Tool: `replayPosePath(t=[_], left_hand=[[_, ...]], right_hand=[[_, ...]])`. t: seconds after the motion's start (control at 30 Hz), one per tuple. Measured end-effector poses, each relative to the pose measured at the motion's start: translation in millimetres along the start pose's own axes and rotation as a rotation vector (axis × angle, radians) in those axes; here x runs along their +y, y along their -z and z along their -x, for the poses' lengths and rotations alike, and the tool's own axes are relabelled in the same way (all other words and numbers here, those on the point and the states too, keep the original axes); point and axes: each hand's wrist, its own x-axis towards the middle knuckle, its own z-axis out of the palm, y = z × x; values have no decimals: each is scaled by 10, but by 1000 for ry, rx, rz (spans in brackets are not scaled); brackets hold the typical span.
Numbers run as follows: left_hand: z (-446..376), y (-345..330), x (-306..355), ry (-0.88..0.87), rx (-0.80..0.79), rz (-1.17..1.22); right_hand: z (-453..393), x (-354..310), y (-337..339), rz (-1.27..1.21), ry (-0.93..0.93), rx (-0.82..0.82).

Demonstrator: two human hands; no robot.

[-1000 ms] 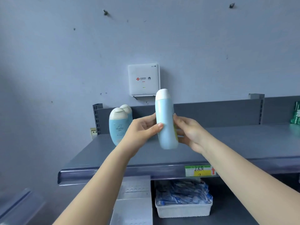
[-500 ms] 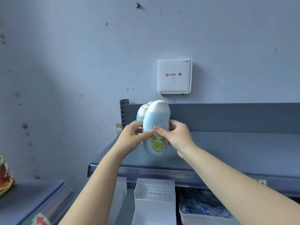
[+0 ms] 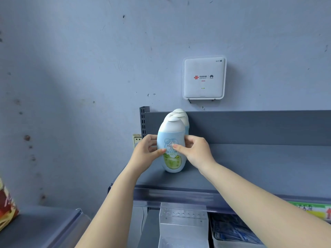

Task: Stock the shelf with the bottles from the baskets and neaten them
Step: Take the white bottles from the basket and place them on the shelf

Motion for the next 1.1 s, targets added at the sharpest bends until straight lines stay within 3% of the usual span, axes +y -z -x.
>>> replayPosePath(t=[0.5,0.6,0.73,0.9,1.1], left_hand=[[-60,-49,-53,16,21,-25],[-37,-107,84,-78,214,-126],[-28,-291,382,-338,424,-259],[-24,-940,717,-631,225,-478],[133,-2149,1062,-849,-90,-626]], right_hand=[[-46,-30,-21,155,-23,113],[-39,-56,60,146,-4,133],[38,-133,389,264,147,222],[312,-200,1122,748,323,271],[952,-151,2261,1347,200,269]])
